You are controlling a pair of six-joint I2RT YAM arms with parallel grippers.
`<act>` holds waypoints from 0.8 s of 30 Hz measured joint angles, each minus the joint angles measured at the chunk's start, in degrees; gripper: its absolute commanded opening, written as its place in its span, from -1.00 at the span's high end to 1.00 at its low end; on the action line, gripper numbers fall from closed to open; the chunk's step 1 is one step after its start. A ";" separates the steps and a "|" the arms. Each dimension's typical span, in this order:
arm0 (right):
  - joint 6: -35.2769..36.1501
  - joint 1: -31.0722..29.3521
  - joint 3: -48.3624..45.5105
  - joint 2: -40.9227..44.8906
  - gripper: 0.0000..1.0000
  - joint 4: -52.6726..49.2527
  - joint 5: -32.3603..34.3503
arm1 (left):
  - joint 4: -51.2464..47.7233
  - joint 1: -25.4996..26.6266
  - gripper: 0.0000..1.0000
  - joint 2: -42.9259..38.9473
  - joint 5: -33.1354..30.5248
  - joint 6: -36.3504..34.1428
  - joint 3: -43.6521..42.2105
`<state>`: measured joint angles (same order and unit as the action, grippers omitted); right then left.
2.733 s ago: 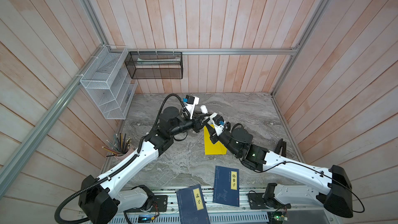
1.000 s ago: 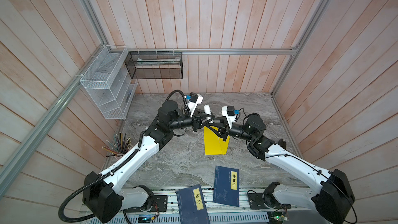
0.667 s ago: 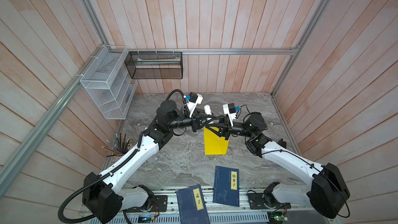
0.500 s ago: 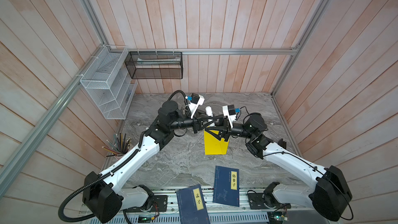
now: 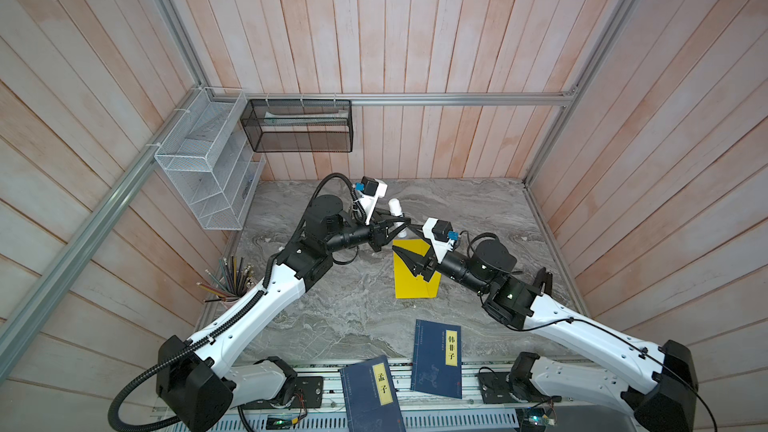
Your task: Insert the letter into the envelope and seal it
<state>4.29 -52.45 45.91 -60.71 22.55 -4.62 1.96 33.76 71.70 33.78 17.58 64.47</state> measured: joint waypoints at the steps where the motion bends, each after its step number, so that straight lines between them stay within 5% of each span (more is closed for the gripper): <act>1: 0.74 -0.85 -0.57 0.00 -0.22 0.52 2.27 | 0.11 0.00 1.00 -0.31 -0.70 0.02 -0.11; 10: 5.18 -4.52 -1.99 -3.13 -0.09 5.03 13.79 | 0.61 0.00 1.00 -1.25 -2.73 1.07 -1.16; 24: 6.01 -4.59 -0.33 -6.60 0.08 6.05 17.33 | 1.05 1.09 1.00 -1.25 -2.80 1.05 -1.38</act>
<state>10.31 -57.04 45.58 -67.31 28.60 12.71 3.01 34.85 70.46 30.98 18.63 63.09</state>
